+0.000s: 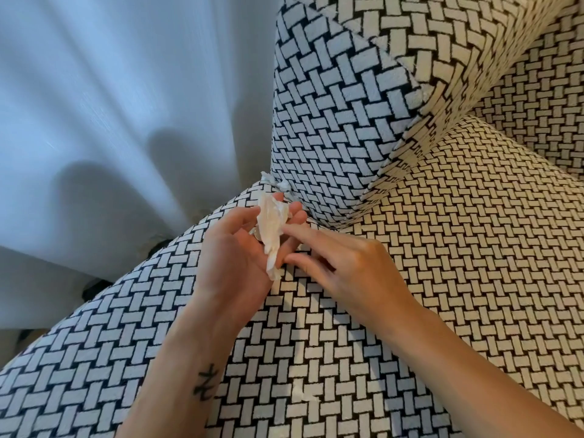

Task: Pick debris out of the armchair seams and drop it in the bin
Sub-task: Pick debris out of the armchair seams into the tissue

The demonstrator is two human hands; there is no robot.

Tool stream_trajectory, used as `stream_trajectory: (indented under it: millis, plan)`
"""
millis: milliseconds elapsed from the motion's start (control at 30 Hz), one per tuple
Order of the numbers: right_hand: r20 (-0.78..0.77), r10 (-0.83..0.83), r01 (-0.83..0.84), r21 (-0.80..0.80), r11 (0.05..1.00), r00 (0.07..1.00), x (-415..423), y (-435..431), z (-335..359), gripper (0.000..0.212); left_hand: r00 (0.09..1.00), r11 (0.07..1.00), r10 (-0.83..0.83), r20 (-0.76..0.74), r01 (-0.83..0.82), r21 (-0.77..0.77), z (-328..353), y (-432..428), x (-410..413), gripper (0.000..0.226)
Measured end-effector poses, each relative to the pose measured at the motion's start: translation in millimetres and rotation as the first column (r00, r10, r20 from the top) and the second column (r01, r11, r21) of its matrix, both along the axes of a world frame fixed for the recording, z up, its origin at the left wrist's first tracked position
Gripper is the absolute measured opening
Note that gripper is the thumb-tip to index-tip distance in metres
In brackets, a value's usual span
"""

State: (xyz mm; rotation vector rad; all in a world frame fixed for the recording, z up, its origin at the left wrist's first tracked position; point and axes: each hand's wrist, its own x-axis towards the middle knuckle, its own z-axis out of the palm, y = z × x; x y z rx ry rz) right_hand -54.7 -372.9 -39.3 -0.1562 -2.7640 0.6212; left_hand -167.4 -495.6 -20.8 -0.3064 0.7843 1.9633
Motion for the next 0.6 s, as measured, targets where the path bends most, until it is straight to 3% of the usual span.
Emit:
stream_trajectory:
  millis: [267,500,600]
  plan:
    - [0.040,-0.064,0.058,0.151,0.987,0.997,-3,15,5,0.042,0.971,0.971,0.235,-0.040,-0.236,-0.031,2,-4,-2,0.037]
    - [0.249,-0.151,0.038,0.407,0.912,0.957,-20,14,9,0.062,0.968,0.970,0.238,-0.078,-0.240,-0.022,1,1,0,0.040]
    - [0.326,-0.182,0.024,0.435,0.900,0.928,-32,12,17,0.065,0.967,0.969,0.244,-0.074,-0.246,-0.016,1,3,1,0.041]
